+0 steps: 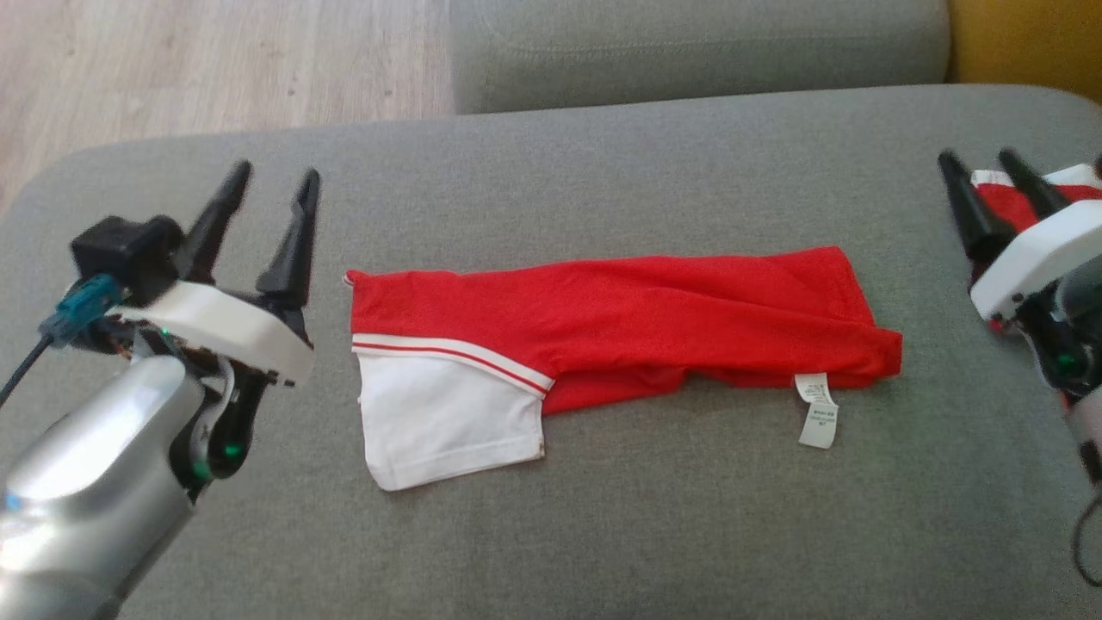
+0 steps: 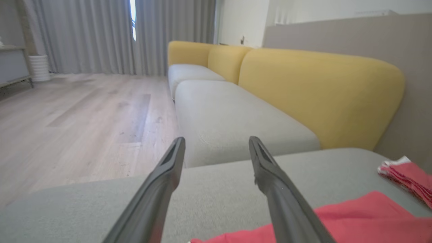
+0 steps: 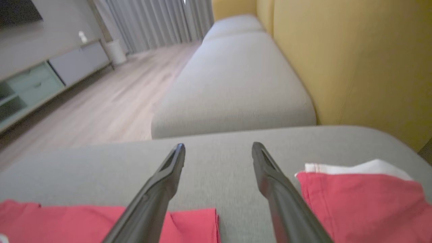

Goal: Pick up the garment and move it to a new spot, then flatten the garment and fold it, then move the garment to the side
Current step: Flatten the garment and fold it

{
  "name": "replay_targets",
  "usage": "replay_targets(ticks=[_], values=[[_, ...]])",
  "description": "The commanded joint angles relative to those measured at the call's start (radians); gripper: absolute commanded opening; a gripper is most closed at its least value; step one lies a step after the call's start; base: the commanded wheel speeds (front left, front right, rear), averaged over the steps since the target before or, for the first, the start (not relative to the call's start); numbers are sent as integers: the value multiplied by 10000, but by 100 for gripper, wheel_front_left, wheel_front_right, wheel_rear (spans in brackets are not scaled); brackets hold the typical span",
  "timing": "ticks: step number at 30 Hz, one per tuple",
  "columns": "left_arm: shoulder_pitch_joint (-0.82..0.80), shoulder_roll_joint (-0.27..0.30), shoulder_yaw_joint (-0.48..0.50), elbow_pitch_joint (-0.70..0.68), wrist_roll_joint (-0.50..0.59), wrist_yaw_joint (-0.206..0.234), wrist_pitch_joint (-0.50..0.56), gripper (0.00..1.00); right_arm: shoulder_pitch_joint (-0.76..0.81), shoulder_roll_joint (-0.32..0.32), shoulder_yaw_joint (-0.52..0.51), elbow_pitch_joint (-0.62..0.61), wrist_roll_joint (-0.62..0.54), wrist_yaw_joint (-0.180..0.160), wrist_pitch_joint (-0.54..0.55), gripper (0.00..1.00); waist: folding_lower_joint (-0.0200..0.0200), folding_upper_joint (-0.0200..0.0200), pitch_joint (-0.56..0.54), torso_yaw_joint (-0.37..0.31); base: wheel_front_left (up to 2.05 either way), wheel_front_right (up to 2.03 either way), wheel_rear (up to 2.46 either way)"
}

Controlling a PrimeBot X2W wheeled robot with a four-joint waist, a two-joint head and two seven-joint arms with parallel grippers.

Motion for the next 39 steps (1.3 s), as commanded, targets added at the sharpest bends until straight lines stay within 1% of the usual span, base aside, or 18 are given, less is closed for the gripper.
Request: replay_targets(ticks=[1,4,6,8,12,16,19,21,25,30,34,39], values=[[-220,211,652,-72,64,94,-212,100,-220,48,-95,-308,-221,-9,-392,100,0,-1,-102,-24,0,0,0],[177,-232,1470,-33,228,452,-528,100,-9,687,-726,-507,-961,-9,-1574,100,0,-1,-202,-45,0,0,0],[529,-580,2458,-307,797,671,-551,100,203,1148,-1181,-705,-1488,-9,-2228,100,0,-1,-229,-35,0,0,0],[1185,-1016,3436,-657,1517,747,-555,100,509,1636,-1569,-944,-2059,-9,-2720,100,0,-1,-274,-24,0,0,0],[2667,-1929,4823,-1152,2891,549,-558,100,1422,2584,-2203,-1534,-3370,-9,-3193,100,0,-1,-370,50,0,0,0],[3930,-2773,5708,-1244,3983,165,-559,100,2510,3596,-2782,-2065,-4354,-9,-3358,100,0,-1,-472,121,0,0,0],[4638,-3330,6123,-1122,4785,-145,-560,100,3203,4049,-3072,-2272,-4849,-9,-3389,100,0,-1,-512,182,0,0,0],[5050,-3733,6416,-966,5141,-343,-560,100,3569,4220,-3201,-2349,-5088,-9,-3408,100,0,-1,-528,213,0,0,0],[5611,-4255,6782,-577,5945,-828,-560,100,4091,4367,-3336,-2365,-5389,-9,-3437,100,0,-1,-557,227,0,0,0],[5853,-4822,7386,-383,6631,-1325,-560,100,4364,4394,-3333,-2329,-5184,-9,-3476,100,0,-1,-569,243,0,0,0],[5799,-5137,7702,-228,7025,-1685,-560,100,4383,4397,-3330,-2279,-5117,-9,-3492,100,0,-1,-568,250,0,0,0],[5741,-5359,8009,-121,7279,-1955,-561,100,4293,4398,-3344,-2253,-5106,-9,-3492,100,0,-1,-494,245,0,0,0]])
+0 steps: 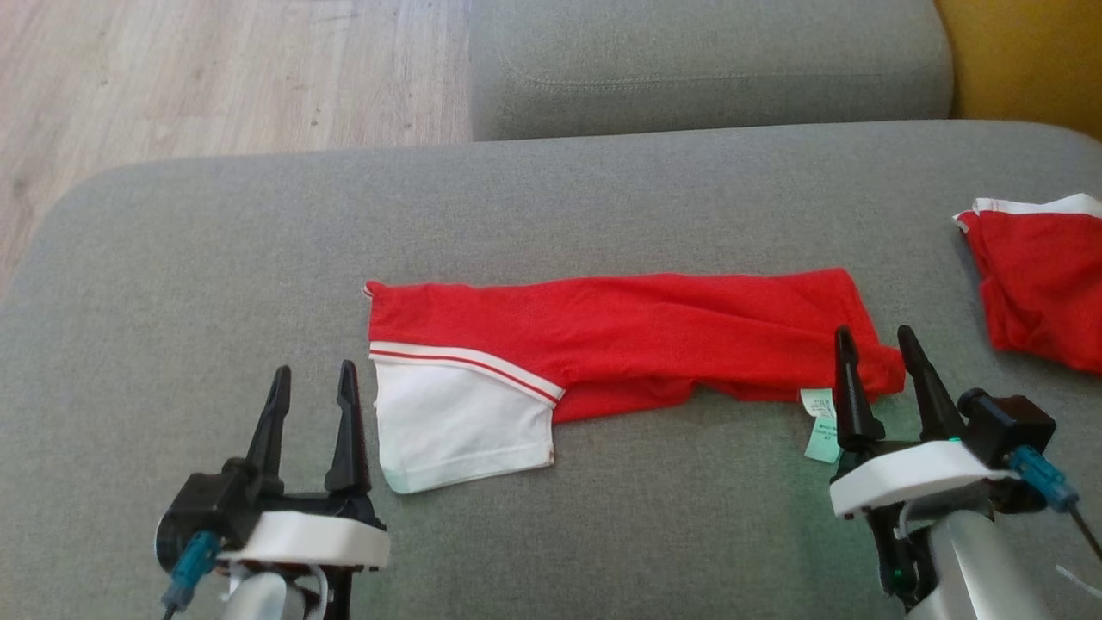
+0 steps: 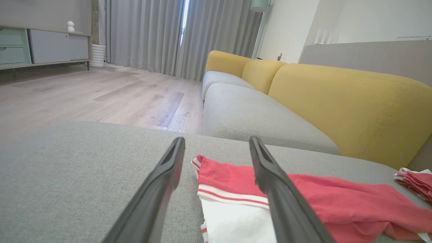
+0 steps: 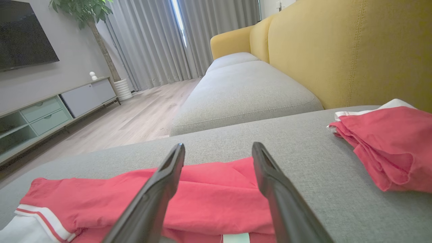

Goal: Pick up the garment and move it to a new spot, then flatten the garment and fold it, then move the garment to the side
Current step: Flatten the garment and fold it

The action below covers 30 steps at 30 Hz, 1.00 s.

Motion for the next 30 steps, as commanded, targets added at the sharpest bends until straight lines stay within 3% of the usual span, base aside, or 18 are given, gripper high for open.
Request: replay_targets(ticks=[1,12,20,29,30], values=[[-501,-12,424,-235,117,-70,-51,100,-334,11,220,-266,35,-9,-106,100,0,0,75,8,0,0,0],[-951,-290,690,29,571,-514,-51,100,-1576,12,-1310,1255,-270,-9,951,100,0,0,854,239,0,0,0],[-1216,-363,681,195,706,-688,-51,100,-2792,12,-2475,3530,-349,-9,1175,100,0,0,1261,390,0,0,0],[-1439,-391,696,288,705,-778,-51,100,-3622,12,-1681,5865,12,-9,1227,100,0,0,1438,409,0,0,0],[-1457,-393,709,297,709,-783,-51,100,-3693,12,-1556,6033,90,-9,1172,78,0,0,1444,395,0,0,0]])
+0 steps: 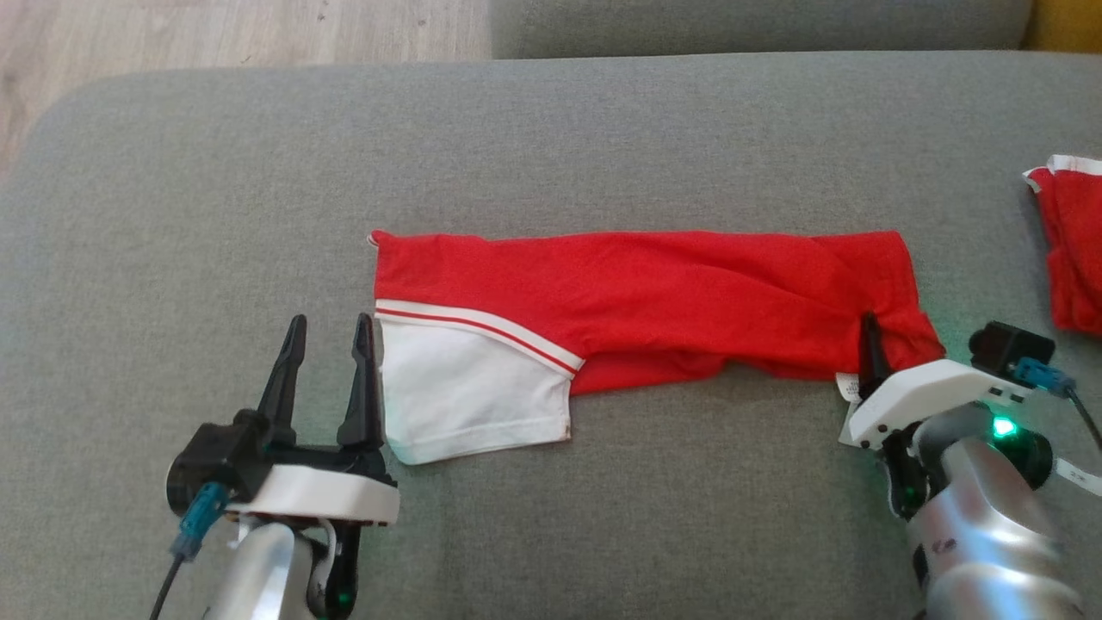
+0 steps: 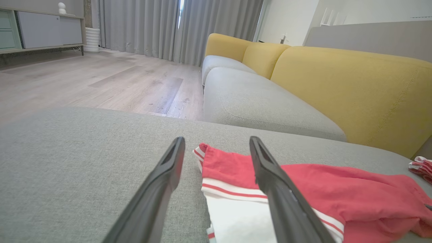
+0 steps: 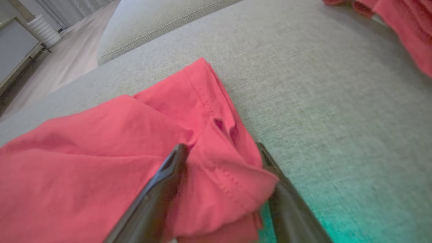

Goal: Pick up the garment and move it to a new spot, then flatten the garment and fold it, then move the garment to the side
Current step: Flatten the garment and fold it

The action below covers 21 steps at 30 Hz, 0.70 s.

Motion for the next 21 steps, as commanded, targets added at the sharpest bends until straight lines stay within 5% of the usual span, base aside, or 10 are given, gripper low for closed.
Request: replay_targets(ticks=[1,11,21], values=[[-465,23,392,-245,110,-43,-51,100,-180,121,628,313,180,-9,-122,0,0,0,-5,-46,0,0,0],[-425,20,497,-261,115,-48,-51,100,-591,29,24,689,-514,-9,-1029,0,0,0,-146,-308,0,0,0],[-290,19,427,-285,-3,-30,-51,100,-770,-1318,-2118,338,-1987,-9,-1086,0,0,0,-411,-420,0,0,0]])
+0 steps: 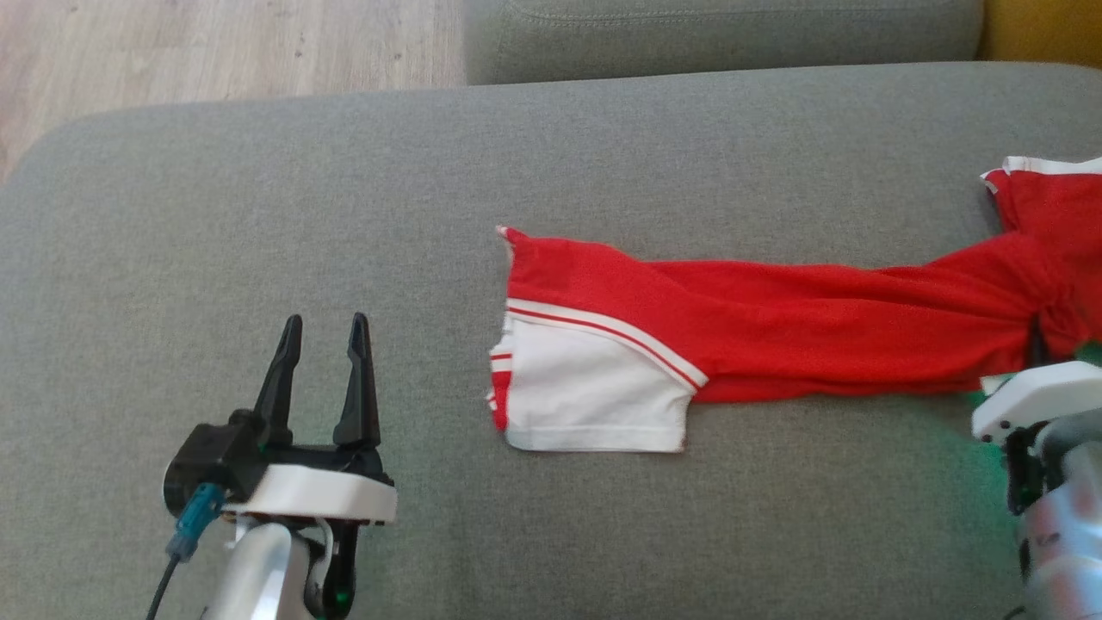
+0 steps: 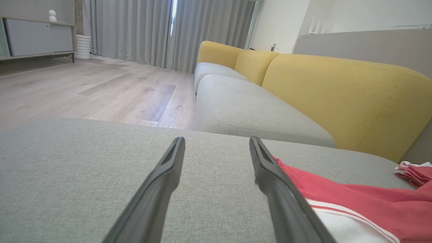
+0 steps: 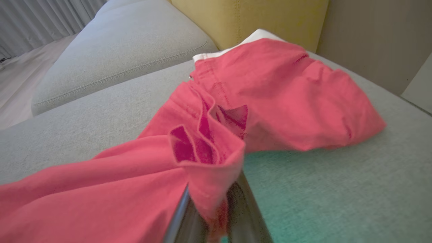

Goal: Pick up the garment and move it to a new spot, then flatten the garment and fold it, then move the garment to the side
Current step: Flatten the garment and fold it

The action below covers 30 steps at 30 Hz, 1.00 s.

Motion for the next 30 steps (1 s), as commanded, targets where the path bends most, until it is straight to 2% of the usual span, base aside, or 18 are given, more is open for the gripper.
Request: replay_targets(ticks=[1,8,13,17,23,30], values=[[-270,27,282,-323,-20,11,-51,100,-486,-105,18,-359,-243,-9,-104,0,0,0,-55,-2,0,0,0],[-134,26,222,-256,-86,42,-51,100,-652,565,-287,-905,-775,-9,-24,0,0,0,-403,27,0,0,0],[-9,26,280,-204,-43,45,-51,100,-681,1170,296,-1364,-683,-9,41,0,0,0,-794,136,0,0,0],[93,26,320,-171,-26,49,-51,100,-619,1335,1350,-1594,-140,-9,256,0,0,0,-1132,315,0,0,0],[128,26,291,-149,-6,57,-51,100,-458,1347,4075,-1883,2305,-9,533,0,0,0,-1412,740,0,0,0],[-58,26,341,-178,79,41,-51,100,-295,1349,6220,-2373,3760,-9,813,0,0,0,-1372,1314,0,0,0]])
